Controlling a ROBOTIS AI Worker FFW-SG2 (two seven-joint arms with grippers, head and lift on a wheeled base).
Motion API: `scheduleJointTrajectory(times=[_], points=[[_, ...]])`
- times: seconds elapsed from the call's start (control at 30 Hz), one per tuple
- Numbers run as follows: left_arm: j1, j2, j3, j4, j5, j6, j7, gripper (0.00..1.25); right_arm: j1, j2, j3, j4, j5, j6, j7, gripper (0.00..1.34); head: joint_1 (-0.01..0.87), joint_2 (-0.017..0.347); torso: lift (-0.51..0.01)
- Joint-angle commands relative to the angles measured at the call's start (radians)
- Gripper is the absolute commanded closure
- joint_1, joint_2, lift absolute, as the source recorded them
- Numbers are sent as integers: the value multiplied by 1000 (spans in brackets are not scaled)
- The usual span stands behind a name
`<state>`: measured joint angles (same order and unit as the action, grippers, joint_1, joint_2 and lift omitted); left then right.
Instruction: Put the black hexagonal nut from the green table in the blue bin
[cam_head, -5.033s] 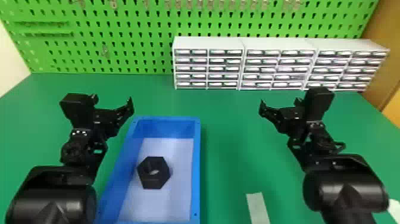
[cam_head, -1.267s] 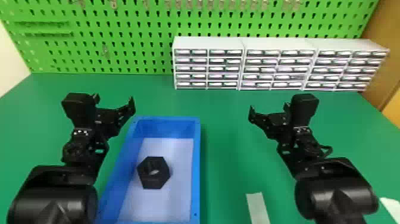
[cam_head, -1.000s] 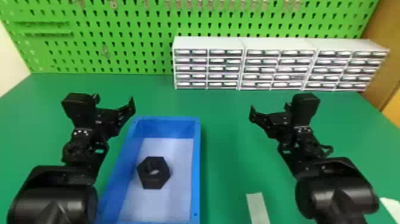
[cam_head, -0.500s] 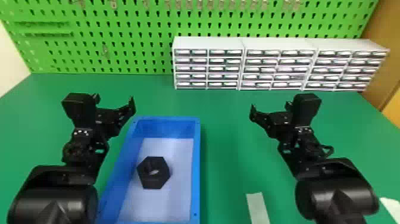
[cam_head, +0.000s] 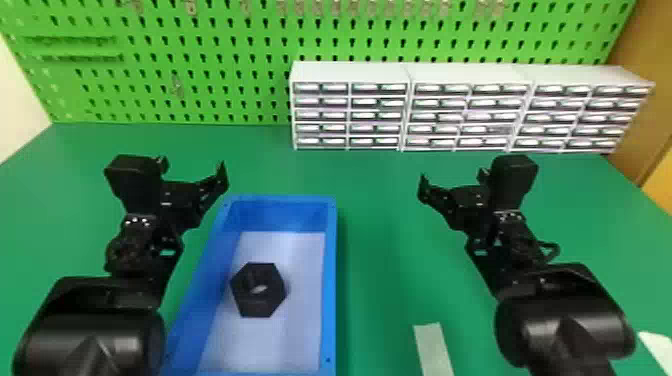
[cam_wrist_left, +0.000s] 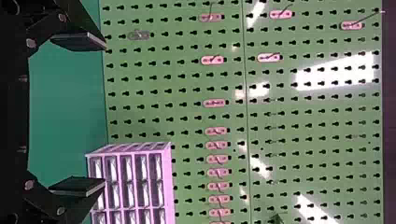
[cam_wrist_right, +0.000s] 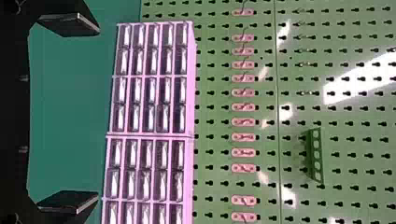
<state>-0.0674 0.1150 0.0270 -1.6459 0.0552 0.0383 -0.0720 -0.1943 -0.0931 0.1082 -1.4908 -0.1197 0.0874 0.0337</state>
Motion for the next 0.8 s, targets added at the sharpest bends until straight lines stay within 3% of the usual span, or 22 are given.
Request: scheduleJointTrajectory(times=[0.0, 0.77], points=[[0, 0, -1, 0, 0, 0, 0, 242, 0, 1, 1, 1, 0, 0, 0, 68, 686, 52, -97], [0, 0, -9, 0, -8, 0, 0, 242, 0, 1, -4, 1, 0, 0, 0, 68, 686, 52, -97]])
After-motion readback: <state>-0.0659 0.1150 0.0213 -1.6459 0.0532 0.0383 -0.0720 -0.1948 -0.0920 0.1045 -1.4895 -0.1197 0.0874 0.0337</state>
